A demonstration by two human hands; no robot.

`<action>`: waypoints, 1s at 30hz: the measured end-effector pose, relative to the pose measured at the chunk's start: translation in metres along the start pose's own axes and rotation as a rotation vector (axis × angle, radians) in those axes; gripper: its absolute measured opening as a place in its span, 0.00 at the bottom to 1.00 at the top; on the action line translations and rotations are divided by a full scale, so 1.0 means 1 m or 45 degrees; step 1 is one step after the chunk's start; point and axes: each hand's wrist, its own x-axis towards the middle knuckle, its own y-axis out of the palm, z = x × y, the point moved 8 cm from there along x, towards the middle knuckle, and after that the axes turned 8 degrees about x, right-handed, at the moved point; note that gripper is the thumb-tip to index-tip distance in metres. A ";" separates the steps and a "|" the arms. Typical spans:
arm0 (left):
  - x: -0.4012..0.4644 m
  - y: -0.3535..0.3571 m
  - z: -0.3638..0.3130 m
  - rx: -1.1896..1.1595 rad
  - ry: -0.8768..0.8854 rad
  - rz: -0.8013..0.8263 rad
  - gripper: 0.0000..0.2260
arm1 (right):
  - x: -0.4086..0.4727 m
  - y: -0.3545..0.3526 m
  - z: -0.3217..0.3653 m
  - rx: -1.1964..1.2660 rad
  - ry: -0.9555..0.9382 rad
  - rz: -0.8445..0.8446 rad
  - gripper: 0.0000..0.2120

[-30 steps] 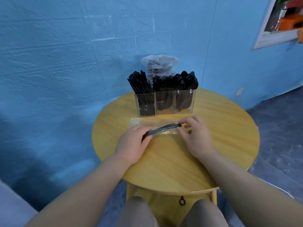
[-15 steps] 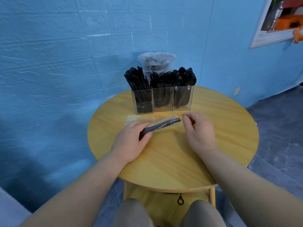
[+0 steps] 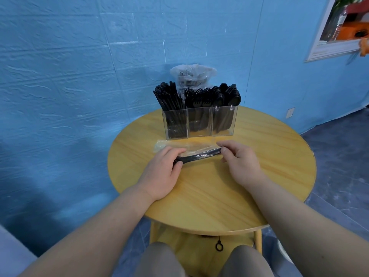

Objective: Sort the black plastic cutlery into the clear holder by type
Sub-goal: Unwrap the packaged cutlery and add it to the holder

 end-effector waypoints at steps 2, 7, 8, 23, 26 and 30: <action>0.000 -0.001 0.000 -0.021 -0.008 -0.019 0.17 | 0.001 0.001 -0.001 0.045 0.006 0.015 0.10; -0.001 -0.013 0.018 -0.166 -0.245 -0.192 0.20 | 0.000 -0.008 -0.002 0.193 0.025 -0.067 0.08; -0.001 -0.014 0.023 -0.218 -0.310 -0.204 0.20 | 0.000 -0.011 -0.002 0.225 0.038 -0.088 0.08; -0.003 -0.013 0.035 -0.336 -0.467 -0.253 0.09 | -0.001 -0.016 -0.009 0.519 0.186 -0.060 0.03; -0.005 -0.018 0.038 -0.257 -0.535 -0.314 0.09 | -0.001 -0.022 -0.014 0.645 0.234 -0.123 0.01; -0.010 -0.024 0.053 0.001 -0.733 -0.344 0.14 | -0.001 -0.033 -0.025 0.926 0.319 -0.327 0.03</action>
